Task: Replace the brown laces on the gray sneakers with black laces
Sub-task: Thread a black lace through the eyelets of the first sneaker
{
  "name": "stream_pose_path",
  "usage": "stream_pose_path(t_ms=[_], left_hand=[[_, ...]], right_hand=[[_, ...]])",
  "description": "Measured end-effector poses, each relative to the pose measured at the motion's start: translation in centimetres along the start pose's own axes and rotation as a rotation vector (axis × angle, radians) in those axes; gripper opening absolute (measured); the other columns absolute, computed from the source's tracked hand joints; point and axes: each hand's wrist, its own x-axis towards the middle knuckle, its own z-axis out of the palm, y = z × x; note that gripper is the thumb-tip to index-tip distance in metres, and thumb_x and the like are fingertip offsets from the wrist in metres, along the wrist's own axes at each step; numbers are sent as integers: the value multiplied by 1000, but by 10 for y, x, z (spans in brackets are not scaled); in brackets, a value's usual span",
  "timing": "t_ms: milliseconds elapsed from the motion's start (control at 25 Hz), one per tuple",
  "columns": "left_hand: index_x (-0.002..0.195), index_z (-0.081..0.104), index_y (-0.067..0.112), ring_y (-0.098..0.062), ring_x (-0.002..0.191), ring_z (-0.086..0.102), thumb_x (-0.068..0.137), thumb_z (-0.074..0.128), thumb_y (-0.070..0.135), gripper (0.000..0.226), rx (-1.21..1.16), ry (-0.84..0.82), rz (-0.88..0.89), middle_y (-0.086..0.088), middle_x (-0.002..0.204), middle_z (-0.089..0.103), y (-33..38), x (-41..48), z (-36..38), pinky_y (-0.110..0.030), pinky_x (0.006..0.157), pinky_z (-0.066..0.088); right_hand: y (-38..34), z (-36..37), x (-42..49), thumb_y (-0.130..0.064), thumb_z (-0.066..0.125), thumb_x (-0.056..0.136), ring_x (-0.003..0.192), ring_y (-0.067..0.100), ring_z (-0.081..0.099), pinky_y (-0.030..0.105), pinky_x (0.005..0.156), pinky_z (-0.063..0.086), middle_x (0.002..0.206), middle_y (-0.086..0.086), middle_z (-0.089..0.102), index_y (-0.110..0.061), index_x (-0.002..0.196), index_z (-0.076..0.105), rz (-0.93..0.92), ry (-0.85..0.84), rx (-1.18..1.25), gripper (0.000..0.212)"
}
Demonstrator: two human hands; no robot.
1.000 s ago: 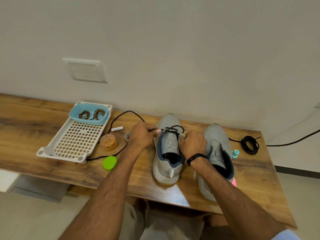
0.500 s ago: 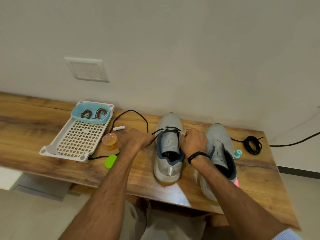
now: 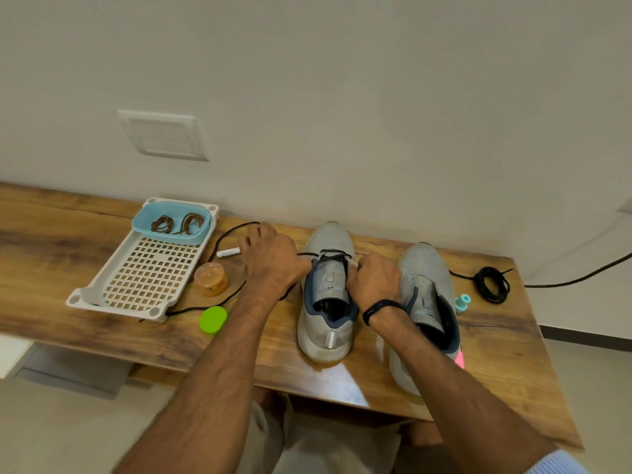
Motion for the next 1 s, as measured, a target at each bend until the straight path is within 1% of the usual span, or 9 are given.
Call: stream_pose_path(t_ms=[120,240,320,400,560,640,720,880,1000], left_hand=[[61,62,12,-32,86,59,71,42,39,35,-486,258,-41,-5,69,59,0,-1,-16,-42,87,43],[86,67,9,-26,57,63,92,52,24,22,-1296,126,-190,-5,61,63,1,0,-30,-36,67,54],[108,60,10,-21,64,68,99,41,7,21,-1743,-161,-296,-4,72,69,6,0,-34,-33,71,54],[106,49,11,-27,88,73,99,32,-4,23,-2075,-386,-315,-15,95,73,11,-1,-35,-38,88,55],[116,37,9,-42,109,66,96,24,-15,34,-2424,-481,-330,-34,115,64,17,4,-34,-46,94,55],[135,29,7,-40,110,66,97,22,-15,44,-2401,-372,-421,-31,112,64,14,10,-30,-44,93,55],[138,36,0,-34,106,67,101,27,-9,39,-2091,-177,-522,-25,106,64,4,16,-20,-41,95,54],[78,65,3,-31,87,70,82,53,18,19,-1083,96,-442,-18,91,72,-15,13,-10,-43,80,59],[121,53,-1,-37,113,56,82,61,17,43,-520,33,-394,-23,123,57,-3,2,-15,-41,84,47]], right_hand=[[0,-1,-1,-22,50,99,97,29,64,27,64,35,104,14,68,-5,96,65,25,-8,-27,23],[0,-3,-5,-31,52,98,99,30,62,29,67,37,110,14,64,-7,105,63,23,-16,-38,27],[-3,-6,-9,-39,53,95,102,29,58,33,74,42,113,12,60,-11,122,56,-93,98,10,39],[-13,-11,-11,-41,52,96,101,19,58,31,82,45,112,4,63,-17,135,49,-261,132,299,46],[-36,-25,-26,-37,50,100,80,6,66,24,75,53,96,-1,72,-25,133,52,-284,-352,1007,36],[-31,-31,-23,-24,59,97,61,5,59,20,64,49,70,-3,67,-19,125,59,-197,-426,1120,29],[-19,-38,-10,-20,65,92,60,5,57,23,65,49,67,-7,64,-17,111,67,-87,-240,1131,19],[11,-45,19,-32,63,90,76,16,67,40,75,58,82,-2,70,-25,91,66,26,229,930,7],[14,-39,20,-31,60,94,73,15,68,32,66,55,82,-1,70,-23,90,67,-22,139,904,11]])
